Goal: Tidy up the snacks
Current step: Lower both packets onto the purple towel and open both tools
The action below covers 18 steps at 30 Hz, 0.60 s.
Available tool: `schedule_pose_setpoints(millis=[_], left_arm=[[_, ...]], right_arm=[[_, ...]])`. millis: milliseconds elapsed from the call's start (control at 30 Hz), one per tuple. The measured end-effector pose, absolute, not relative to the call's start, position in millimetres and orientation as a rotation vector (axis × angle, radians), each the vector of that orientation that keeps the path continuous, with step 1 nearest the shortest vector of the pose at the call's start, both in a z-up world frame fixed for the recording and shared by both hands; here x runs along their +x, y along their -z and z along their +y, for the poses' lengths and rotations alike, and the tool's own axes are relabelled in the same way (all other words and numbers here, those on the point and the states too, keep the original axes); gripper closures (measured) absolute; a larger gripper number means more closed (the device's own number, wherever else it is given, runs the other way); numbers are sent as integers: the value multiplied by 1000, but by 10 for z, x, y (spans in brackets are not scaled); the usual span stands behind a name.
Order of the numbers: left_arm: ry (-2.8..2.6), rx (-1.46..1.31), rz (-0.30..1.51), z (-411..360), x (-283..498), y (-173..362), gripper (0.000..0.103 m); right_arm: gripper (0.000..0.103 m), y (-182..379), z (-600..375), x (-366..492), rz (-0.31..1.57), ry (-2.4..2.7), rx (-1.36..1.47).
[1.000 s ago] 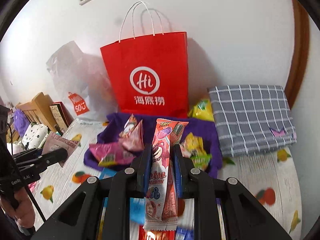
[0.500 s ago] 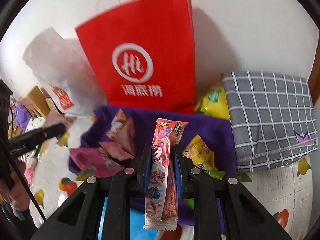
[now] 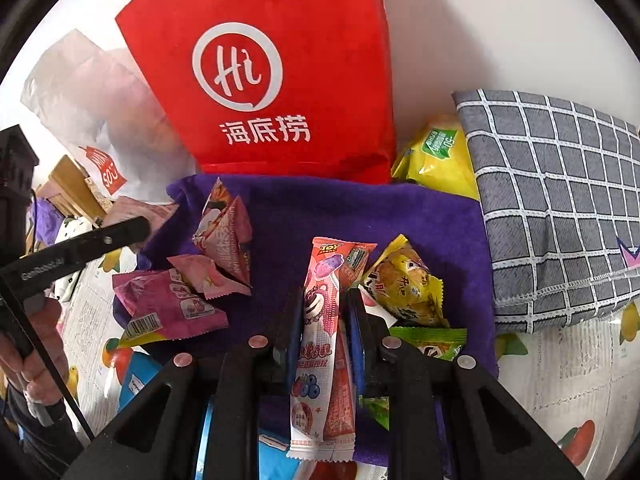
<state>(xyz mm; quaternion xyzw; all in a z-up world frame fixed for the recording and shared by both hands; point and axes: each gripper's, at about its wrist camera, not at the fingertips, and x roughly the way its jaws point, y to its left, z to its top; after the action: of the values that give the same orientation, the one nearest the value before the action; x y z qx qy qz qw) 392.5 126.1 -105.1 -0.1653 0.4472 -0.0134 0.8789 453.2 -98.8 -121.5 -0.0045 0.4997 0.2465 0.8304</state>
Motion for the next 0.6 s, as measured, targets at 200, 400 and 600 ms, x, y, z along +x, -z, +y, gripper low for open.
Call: schedule_pose_setpoints(millis=[200,400,600], left_arm=[[25,-346,973,1202,4022,1190,70],[17,-338,1004,1147,4075,1294,70],[15,-341,1015,1141,4096,1351,70]], right_arm=[[81,1295,-988,4565,1084,-489,-5],[81,1416,-977,4612,1125,-466,-9],[80,1434,-970,4608,1129,-468,-23]])
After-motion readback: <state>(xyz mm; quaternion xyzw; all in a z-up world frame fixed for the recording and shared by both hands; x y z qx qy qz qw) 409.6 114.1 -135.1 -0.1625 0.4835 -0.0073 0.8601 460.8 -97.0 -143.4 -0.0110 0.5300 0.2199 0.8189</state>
